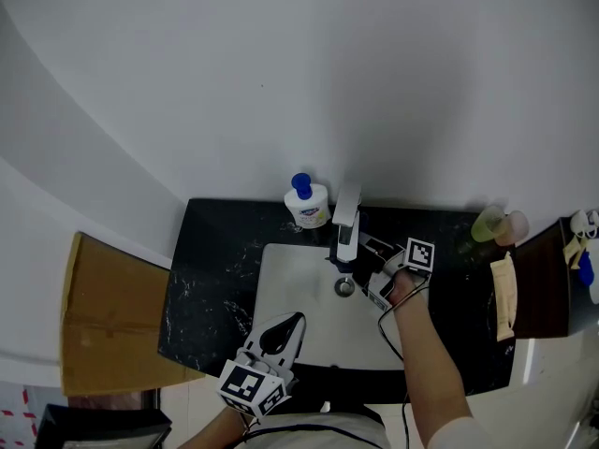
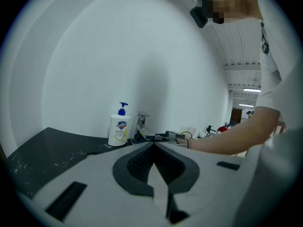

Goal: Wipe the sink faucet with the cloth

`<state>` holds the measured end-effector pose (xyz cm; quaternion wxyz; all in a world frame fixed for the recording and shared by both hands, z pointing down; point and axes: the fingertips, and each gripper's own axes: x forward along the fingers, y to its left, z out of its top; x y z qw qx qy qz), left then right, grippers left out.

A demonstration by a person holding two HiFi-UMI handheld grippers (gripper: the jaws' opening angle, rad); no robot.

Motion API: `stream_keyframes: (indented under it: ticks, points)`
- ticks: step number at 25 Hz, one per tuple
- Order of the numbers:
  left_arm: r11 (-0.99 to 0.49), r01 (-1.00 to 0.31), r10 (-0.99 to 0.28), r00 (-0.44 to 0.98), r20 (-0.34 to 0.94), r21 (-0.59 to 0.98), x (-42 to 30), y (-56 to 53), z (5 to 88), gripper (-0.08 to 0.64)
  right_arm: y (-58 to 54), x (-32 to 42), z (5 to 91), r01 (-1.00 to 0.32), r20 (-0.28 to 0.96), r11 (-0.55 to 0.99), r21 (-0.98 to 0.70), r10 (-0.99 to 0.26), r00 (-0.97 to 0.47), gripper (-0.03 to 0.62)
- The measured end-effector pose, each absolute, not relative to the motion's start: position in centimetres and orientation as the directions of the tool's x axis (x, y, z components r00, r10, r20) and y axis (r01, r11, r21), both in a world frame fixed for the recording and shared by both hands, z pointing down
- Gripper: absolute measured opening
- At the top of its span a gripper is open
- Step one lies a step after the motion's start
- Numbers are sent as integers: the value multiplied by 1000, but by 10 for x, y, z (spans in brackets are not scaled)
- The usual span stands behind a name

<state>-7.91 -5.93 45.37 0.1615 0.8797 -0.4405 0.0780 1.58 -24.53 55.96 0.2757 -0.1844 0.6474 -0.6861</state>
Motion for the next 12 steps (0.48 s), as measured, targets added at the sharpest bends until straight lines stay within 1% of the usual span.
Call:
stream_keyframes:
  ticks: [5,7,9,12]
  points:
    - [-556,-802,-750,597,286,216,-77,-62,455,2,-248,17,582,-15,74,-102,-995,-609,-790,48]
    - [-559,-801,-748,599,287,216,-75,-63,455,2,-249,16,581,-71,104,-79,-994,-600,-793,48]
    - [-559,-800,-748,600,285,216,-73,-64,455,2,-250,16,574,-85,77,-14,-996,-591,-803,48]
    - [-558,-802,-749,598,285,215,-72,-66,455,2,-252,24,554,-49,-13,86,-995,-606,-795,48]
